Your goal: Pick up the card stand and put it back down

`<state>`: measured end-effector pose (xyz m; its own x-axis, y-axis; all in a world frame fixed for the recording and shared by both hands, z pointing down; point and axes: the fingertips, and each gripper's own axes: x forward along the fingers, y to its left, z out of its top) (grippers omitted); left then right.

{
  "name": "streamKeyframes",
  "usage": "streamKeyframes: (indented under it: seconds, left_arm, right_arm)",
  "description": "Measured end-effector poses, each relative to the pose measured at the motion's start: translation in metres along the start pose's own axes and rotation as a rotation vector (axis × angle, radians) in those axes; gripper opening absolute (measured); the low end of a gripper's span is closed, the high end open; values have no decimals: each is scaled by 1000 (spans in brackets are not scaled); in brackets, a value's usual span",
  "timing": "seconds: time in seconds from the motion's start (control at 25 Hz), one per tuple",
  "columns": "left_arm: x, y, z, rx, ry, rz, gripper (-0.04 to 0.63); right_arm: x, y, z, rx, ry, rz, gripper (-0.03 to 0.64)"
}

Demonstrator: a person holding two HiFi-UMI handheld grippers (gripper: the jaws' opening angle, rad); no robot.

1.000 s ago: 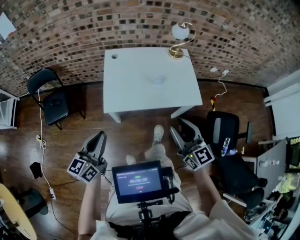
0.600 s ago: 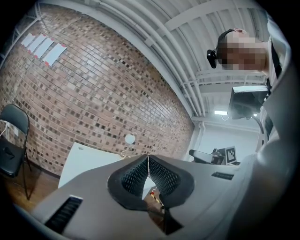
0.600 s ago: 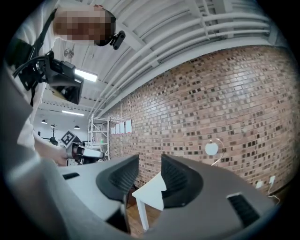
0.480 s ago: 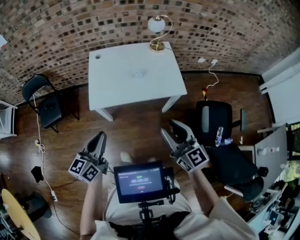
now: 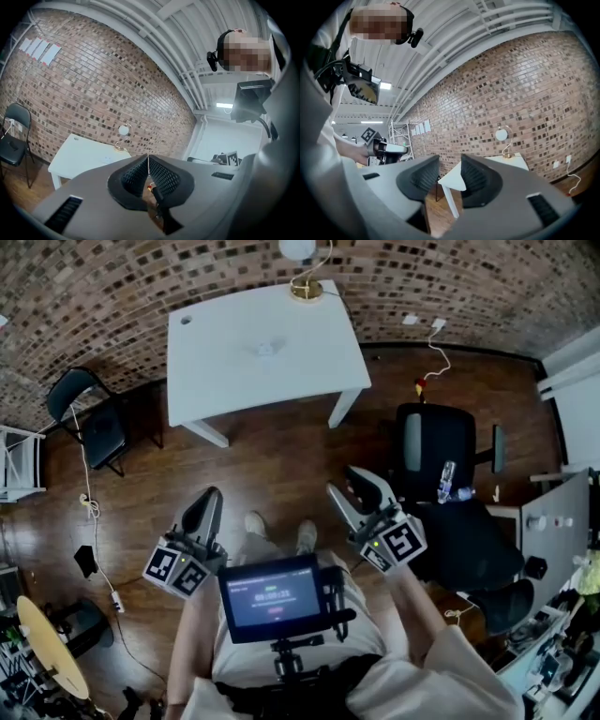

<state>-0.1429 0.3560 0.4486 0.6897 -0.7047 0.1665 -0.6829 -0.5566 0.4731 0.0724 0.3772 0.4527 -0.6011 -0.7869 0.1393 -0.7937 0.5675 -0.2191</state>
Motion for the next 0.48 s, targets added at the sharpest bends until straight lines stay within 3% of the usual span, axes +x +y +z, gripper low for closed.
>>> streamKeyframes:
  seconds: [0.2, 0.48]
  left_arm:
    - [-9, 6, -1, -12, -6, -7, 8]
    - [-4, 31, 21, -12, -10, -33, 8]
  right_arm:
    - [-3, 9, 15, -22, -28, -11, 158]
    - [-3, 5, 30, -29, -44, -115, 137]
